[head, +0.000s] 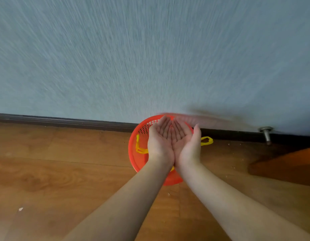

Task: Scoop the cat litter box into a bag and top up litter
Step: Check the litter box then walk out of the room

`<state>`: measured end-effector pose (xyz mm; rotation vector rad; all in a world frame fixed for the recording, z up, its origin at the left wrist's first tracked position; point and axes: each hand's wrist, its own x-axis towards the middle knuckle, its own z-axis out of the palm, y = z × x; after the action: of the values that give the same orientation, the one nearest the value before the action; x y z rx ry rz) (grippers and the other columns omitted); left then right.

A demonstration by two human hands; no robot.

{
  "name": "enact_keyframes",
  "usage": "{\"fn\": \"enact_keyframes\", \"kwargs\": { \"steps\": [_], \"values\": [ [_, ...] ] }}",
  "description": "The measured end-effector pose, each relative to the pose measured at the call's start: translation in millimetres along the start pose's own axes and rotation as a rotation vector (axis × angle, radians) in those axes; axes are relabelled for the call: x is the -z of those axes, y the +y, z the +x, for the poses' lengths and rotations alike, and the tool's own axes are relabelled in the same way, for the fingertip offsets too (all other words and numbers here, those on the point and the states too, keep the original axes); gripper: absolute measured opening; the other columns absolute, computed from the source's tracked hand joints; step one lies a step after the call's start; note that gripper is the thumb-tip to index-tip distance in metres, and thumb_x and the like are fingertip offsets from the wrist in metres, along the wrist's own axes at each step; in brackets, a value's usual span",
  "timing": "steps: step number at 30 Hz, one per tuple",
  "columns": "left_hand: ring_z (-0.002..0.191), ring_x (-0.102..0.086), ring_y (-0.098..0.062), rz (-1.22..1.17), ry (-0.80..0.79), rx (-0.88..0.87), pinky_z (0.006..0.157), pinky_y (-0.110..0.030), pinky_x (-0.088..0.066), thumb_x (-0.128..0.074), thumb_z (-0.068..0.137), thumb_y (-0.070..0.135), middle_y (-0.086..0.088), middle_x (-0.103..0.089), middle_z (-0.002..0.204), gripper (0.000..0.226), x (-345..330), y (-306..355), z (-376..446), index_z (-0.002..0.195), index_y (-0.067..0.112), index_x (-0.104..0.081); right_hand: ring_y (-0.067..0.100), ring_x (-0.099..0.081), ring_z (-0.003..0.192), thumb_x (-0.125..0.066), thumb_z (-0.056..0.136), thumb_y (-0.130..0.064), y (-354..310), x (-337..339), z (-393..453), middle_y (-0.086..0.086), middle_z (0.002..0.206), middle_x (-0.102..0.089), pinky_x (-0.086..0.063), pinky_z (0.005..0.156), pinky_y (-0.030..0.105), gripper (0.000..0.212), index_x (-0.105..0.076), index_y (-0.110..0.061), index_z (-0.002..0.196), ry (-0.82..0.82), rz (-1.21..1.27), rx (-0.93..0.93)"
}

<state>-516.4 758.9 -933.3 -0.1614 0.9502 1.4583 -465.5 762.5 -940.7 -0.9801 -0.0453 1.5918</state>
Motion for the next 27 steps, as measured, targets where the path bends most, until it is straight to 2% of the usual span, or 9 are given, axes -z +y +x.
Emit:
{"fn": "enact_keyframes", "kwargs": {
  "steps": [7, 11, 13, 15, 17, 21, 22, 25, 27],
  "values": [
    [0.122, -0.057, -0.02, 0.112, -0.012, -0.018, 0.111, -0.033, -0.038, -0.032, 0.105, 0.029, -0.011, -0.063, 0.125, 0.041, 10, -13, 17, 0.124, 0.004, -0.059, 0.023, -0.055, 0.122, -0.03, 0.099, -0.052, 13, 14, 13, 0.015, 0.128, -0.06, -0.035, 0.111, 0.036, 0.062, -0.059, -0.002, 0.122, -0.011, -0.088, 0.004],
    [0.121, -0.056, -0.016, 0.23, -0.029, -0.049, 0.092, -0.022, -0.045, -0.031, 0.105, 0.029, -0.009, -0.062, 0.129, 0.043, 13, -14, 19, 0.13, 0.005, -0.056, 0.023, -0.054, 0.122, -0.026, 0.099, -0.052, 19, 16, 16, 0.015, 0.127, -0.061, -0.035, 0.111, 0.036, 0.061, -0.061, -0.006, 0.117, -0.056, -0.166, 0.018],
    [0.123, -0.055, -0.014, 0.317, -0.038, -0.078, 0.088, -0.019, -0.044, -0.031, 0.105, 0.029, -0.007, -0.06, 0.132, 0.043, 16, -15, 20, 0.132, 0.006, -0.055, 0.018, -0.054, 0.123, -0.024, 0.1, -0.051, 21, 19, 17, 0.011, 0.128, -0.061, -0.035, 0.11, 0.033, 0.059, -0.062, -0.009, 0.117, -0.082, -0.243, 0.03],
    [0.126, -0.052, -0.011, 0.408, -0.046, -0.11, 0.091, -0.016, -0.04, -0.031, 0.105, 0.031, -0.002, -0.059, 0.134, 0.044, 22, -16, 20, 0.134, 0.008, -0.055, 0.011, -0.051, 0.124, -0.023, 0.1, -0.052, 23, 24, 15, 0.002, 0.13, -0.059, -0.033, 0.11, 0.03, 0.058, -0.061, -0.014, 0.122, -0.111, -0.326, 0.036],
    [0.127, -0.051, -0.009, 0.477, -0.06, -0.148, 0.1, -0.021, -0.036, -0.031, 0.105, 0.032, 0.001, -0.059, 0.135, 0.041, 27, -17, 23, 0.129, 0.015, -0.058, 0.007, -0.049, 0.124, -0.022, 0.1, -0.053, 25, 29, 14, -0.004, 0.129, -0.059, -0.033, 0.108, 0.029, 0.057, -0.061, -0.018, 0.123, -0.13, -0.399, 0.057],
    [0.123, -0.054, -0.006, 0.566, -0.033, -0.203, 0.111, -0.029, -0.033, -0.031, 0.104, 0.032, 0.009, -0.066, 0.122, 0.034, 33, -14, 27, 0.114, 0.028, -0.063, 0.002, -0.053, 0.119, -0.022, 0.1, -0.051, 26, 32, 15, -0.006, 0.129, -0.06, -0.04, 0.095, 0.023, 0.055, -0.066, -0.023, 0.117, -0.142, -0.493, 0.097],
    [0.122, -0.054, -0.005, 0.588, -0.026, -0.216, 0.11, -0.029, -0.034, -0.032, 0.103, 0.031, 0.01, -0.067, 0.12, 0.034, 33, -12, 27, 0.116, 0.027, -0.064, 0.0, -0.052, 0.119, -0.023, 0.1, -0.051, 26, 32, 15, -0.008, 0.131, -0.059, -0.04, 0.096, 0.023, 0.054, -0.066, -0.024, 0.118, -0.135, -0.516, 0.114],
    [0.115, -0.055, 0.004, 0.705, -0.048, -0.291, 0.098, -0.021, -0.036, -0.032, 0.102, 0.029, 0.011, -0.066, 0.121, 0.037, 34, -5, 24, 0.123, 0.025, -0.063, 0.002, -0.043, 0.13, -0.026, 0.101, -0.048, 22, 33, 17, -0.011, 0.138, -0.052, -0.029, 0.112, 0.029, 0.049, -0.059, -0.026, 0.129, -0.123, -0.616, 0.2],
    [0.109, -0.054, 0.01, 0.822, -0.066, -0.352, 0.09, -0.016, -0.036, -0.03, 0.104, 0.03, 0.013, -0.066, 0.118, 0.037, 34, -3, 22, 0.123, 0.027, -0.061, 0.001, -0.041, 0.131, -0.027, 0.103, -0.043, 21, 34, 17, -0.011, 0.14, -0.05, -0.026, 0.114, 0.028, 0.045, -0.054, -0.024, 0.134, -0.122, -0.68, 0.253]
  ]
}}
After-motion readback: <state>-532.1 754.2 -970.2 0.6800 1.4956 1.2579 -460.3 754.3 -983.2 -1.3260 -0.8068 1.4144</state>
